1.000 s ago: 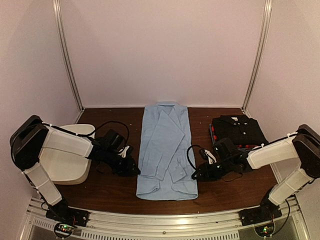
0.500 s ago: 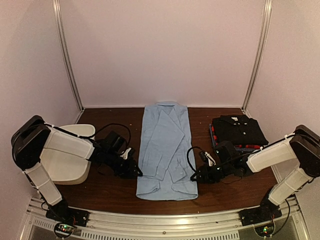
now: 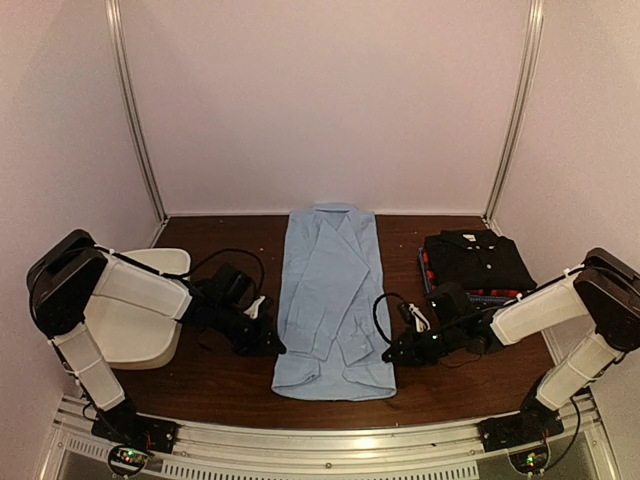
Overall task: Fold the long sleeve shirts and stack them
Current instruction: Pick up the rectangle-folded shirt from the center of the board.
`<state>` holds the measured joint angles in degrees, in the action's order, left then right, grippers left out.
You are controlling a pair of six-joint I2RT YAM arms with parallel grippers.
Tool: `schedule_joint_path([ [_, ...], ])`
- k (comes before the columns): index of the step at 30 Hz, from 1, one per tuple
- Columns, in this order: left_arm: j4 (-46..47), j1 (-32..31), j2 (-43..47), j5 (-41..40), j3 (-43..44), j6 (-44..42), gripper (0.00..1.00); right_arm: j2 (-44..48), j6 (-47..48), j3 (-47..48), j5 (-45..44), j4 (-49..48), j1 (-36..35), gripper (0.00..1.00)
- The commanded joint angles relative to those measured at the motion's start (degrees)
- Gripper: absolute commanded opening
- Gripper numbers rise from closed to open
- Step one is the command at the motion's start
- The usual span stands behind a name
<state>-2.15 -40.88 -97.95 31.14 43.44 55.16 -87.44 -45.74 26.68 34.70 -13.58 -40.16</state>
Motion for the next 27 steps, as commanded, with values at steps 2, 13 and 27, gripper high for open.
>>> schedule_joint_path([
  [2, 3.09, -0.82, -0.28, 1.69, -0.58, 0.52, 0.00, -0.01, -0.36, -0.89, 0.00, -1.78, -0.59, 0.06],
  [13, 4.62, -2.18, 9.16, 2.74, -9.02, 4.15, 0.00, 8.86, -3.15, -4.26, -1.13, -1.16, -2.59, 0.00],
  [27, 13.18, -0.72, 11.29, 9.60, -9.00, 11.46, 0.00, 8.55, -5.66, 3.43, 0.81, -1.83, -2.30, 0.00],
])
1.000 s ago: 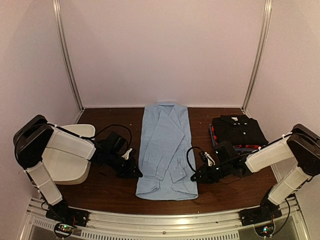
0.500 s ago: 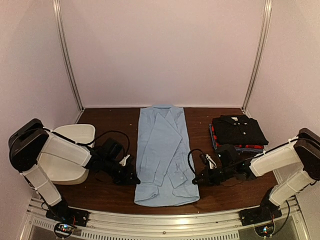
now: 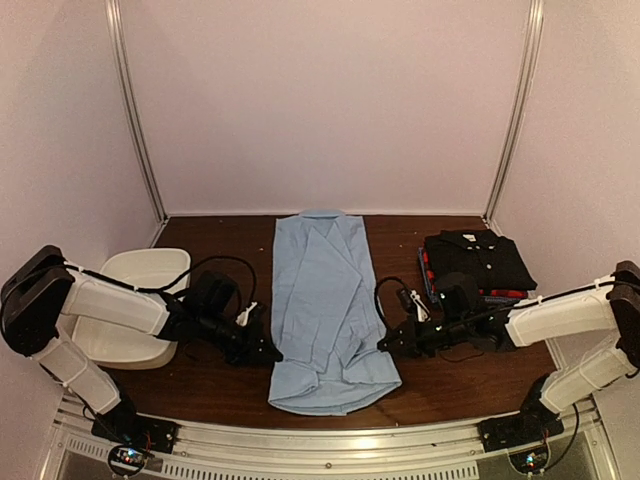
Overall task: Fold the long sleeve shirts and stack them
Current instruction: Pick up the rectangle-folded shirt from the center of the board, then fold the rectangle-folded shirt at the center of the board.
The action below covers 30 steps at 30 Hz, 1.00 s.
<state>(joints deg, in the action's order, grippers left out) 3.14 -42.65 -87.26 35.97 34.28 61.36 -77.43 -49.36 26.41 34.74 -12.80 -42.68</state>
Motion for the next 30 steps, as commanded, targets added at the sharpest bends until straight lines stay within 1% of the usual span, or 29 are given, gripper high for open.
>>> schedule_joint_path([
  [1, 10.35, 1.48, 0.59, 5.60, -0.09, 7.15, 0.00, -2.11, -2.85, 4.25, 1.11, -3.72, 0.50, 0.00],
  [4, 16.90, 3.44, 0.31, 6.96, -0.84, 13.14, 0.00, -4.72, -4.67, 6.65, 1.53, -6.91, 1.28, 0.00],
  [7, 21.83, 6.01, -1.24, 7.28, -0.77, 17.29, 0.00, -7.71, -4.82, 9.75, 1.10, -8.69, 2.84, 0.00],
  [11, 30.65, 9.03, -6.96, 8.33, 0.24, 22.14, 0.00, -12.51, -4.41, 13.40, -0.30, -11.24, 6.25, 0.00],
  [15, 35.80, 11.48, -12.72, 7.41, 2.54, 24.60, 0.00, -18.41, -4.69, 17.38, -1.09, -14.14, 9.71, 0.00],
  [19, 41.14, 13.28, -18.03, 6.67, 5.00, 27.75, 0.00, -23.24, -6.17, 20.09, -1.65, -17.75, 11.53, 0.00],
  [25, 43.05, 14.50, -21.78, 4.56, 6.96, 29.77, 0.00, -26.87, -6.03, 22.95, -3.55, -18.02, 12.97, 0.00],
  [30, 43.59, 14.86, -22.39, 3.54, 7.19, 30.45, 0.00, -27.83, -5.19, 24.61, -4.34, -17.00, 13.82, 0.00],
])
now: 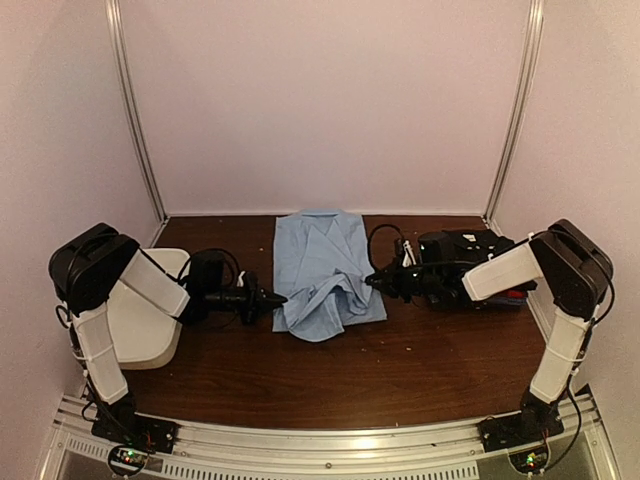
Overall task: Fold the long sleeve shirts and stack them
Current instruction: Fold the rectangle-folded shirt at the center of the board, then smooth out the 2/3-rectangle-folded shirt at the center of the board.
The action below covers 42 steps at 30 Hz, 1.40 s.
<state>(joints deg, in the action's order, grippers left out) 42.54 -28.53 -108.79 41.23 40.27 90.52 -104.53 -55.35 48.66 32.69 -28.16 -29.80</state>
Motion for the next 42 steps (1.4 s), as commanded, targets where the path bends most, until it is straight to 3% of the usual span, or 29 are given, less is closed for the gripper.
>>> schedule_joint_path([
  [1, 4.13, 0.80, -0.95, -1.91, 1.40, 1.12, 0.00, -0.73, 1.12, 2.70, -2.43, -1.12, 1.10, 0.00],
  [16, -0.47, 1.81, -2.66, -2.46, 5.56, -2.23, 0.00, -2.86, 2.45, 5.44, -3.08, 0.34, 2.50, 0.00],
  [19, -2.25, 2.14, -2.39, -2.68, 6.24, -3.62, 0.12, -3.35, 3.23, 6.40, -3.04, 1.32, 2.85, 0.08],
  [23, -5.15, 2.92, -0.98, -3.29, 7.27, -6.33, 0.43, -3.23, 4.76, 7.85, -2.71, 3.49, 3.54, 0.27],
  [27, -12.62, 3.46, 0.43, -3.29, 11.40, -12.80, 0.58, -2.13, 7.46, 9.33, -2.70, 6.70, 4.26, 0.44],
  [35, -15.60, 4.25, 1.57, -3.19, 14.02, -17.90, 0.67, 1.48, 13.87, 11.70, -6.68, 14.29, 4.45, 0.61],
  [42, -15.87, 5.10, 1.84, -3.04, 15.03, -19.66, 0.68, 4.92, 17.17, 11.65, -8.89, 17.86, 4.36, 0.63],
])
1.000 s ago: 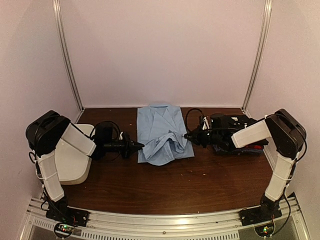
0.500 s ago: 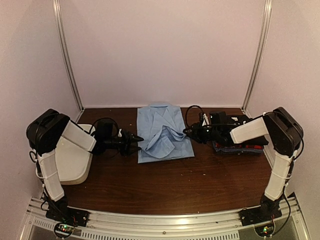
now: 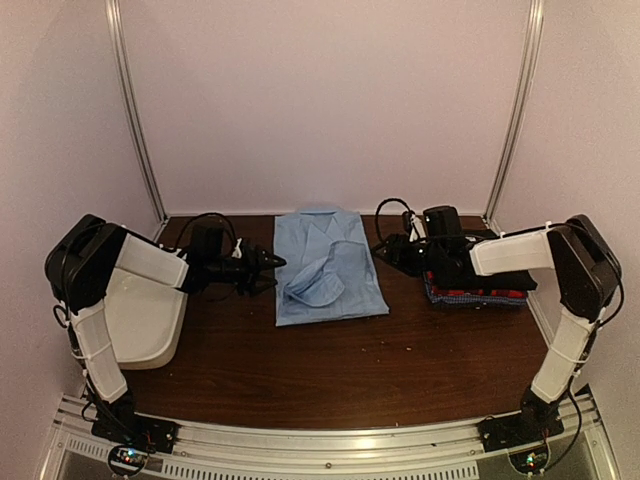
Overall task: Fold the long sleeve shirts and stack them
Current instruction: Smooth out the 2/3-rectangle-folded shirt at the center of the board.
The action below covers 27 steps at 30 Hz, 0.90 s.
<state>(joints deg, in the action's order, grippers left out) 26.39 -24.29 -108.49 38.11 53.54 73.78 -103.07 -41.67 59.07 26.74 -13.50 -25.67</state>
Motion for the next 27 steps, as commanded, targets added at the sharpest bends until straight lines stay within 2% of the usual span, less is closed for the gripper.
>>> schedule_joint_path([
  [1, -0.12, 0.97, 1.83, -0.18, 2.10, -3.57, 0.68, 4.08, 3.93, 1.04, -3.35, 3.62, 0.19, 0.63],
  [3, -2.77, 1.30, 2.94, -1.53, 3.29, -6.31, 0.68, 5.44, 4.78, 0.54, -3.72, 4.31, 0.14, 0.63],
  [7, -14.73, 1.53, 6.68, -7.22, 6.99, -15.75, 0.69, 8.72, 7.47, -0.79, -5.35, 6.72, -0.31, 0.63],
  [11, -20.85, 1.53, 10.46, -10.46, 7.21, -21.33, 0.69, 10.50, 10.46, -2.54, -4.79, 8.87, -2.08, 0.57],
  [19, -26.07, 0.32, 20.23, -15.48, -0.18, -25.45, 0.57, 11.23, 12.70, -7.44, -3.44, 7.10, -13.44, 0.37],
  [23, -29.90, -0.60, 24.94, -18.04, -4.03, -26.61, 0.52, 9.28, 13.74, -7.06, -3.49, 5.80, -19.33, 0.33],
  [27, -30.05, -1.55, 28.63, -18.92, -7.54, -26.33, 0.48, 4.02, 14.18, -3.31, -3.26, 5.93, -20.74, 0.32],
])
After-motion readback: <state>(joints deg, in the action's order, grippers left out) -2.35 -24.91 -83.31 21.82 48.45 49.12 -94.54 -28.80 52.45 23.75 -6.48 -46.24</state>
